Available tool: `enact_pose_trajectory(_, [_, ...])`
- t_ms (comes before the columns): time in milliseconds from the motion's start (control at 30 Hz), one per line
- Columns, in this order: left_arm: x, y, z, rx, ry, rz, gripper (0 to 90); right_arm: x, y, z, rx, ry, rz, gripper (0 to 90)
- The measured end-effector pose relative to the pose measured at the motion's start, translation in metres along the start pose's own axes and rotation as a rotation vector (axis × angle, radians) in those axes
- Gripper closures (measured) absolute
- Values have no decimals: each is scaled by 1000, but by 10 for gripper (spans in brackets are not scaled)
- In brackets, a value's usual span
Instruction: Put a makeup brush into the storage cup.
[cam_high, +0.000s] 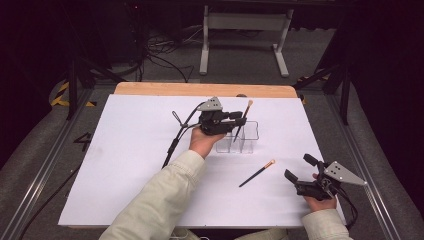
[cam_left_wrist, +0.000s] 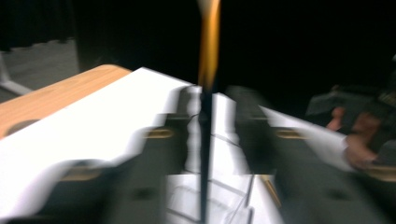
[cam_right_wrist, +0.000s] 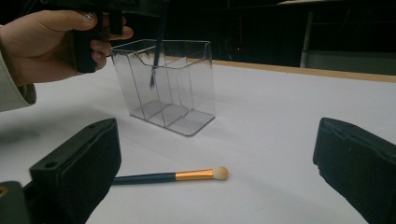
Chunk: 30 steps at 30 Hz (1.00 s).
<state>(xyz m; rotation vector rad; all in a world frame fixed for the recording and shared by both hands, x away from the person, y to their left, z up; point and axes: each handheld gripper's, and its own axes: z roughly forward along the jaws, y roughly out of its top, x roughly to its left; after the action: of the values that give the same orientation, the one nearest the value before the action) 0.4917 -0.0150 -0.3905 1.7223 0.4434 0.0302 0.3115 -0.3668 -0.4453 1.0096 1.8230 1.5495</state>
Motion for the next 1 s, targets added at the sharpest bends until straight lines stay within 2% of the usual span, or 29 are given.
enact_pose_trajectory(67, [0,2,-4,-4,-21,-17,347,1,1,0,2,-3,-3,7])
enact_pose_trajectory(133, [0,4,-8,7,-17,-12,263,1,1,0,2,-6,-3,0])
enact_pose_trajectory(200, [-2,7,-16,10,-25,-8,207,2,2,0,5,-7,4,0])
enact_pose_trajectory(400, [-10,17,-40,35,-8,15,63,6,8,0,36,2,20,0])
enact_pose_trajectory(533, [-19,21,-58,43,4,34,35,10,14,-1,57,-4,27,0])
enact_pose_trajectory(700, [-28,21,-84,53,39,70,31,16,21,-2,89,-18,31,0])
enact_pose_trajectory(733, [-28,21,-84,53,39,70,30,18,23,-2,91,-25,27,0])
enact_pose_trajectory(867, [-34,20,-104,80,73,90,29,23,30,-3,108,-39,19,0])
enact_pose_trajectory(1000, [-39,17,-116,113,97,116,22,28,36,-4,133,-51,18,0])
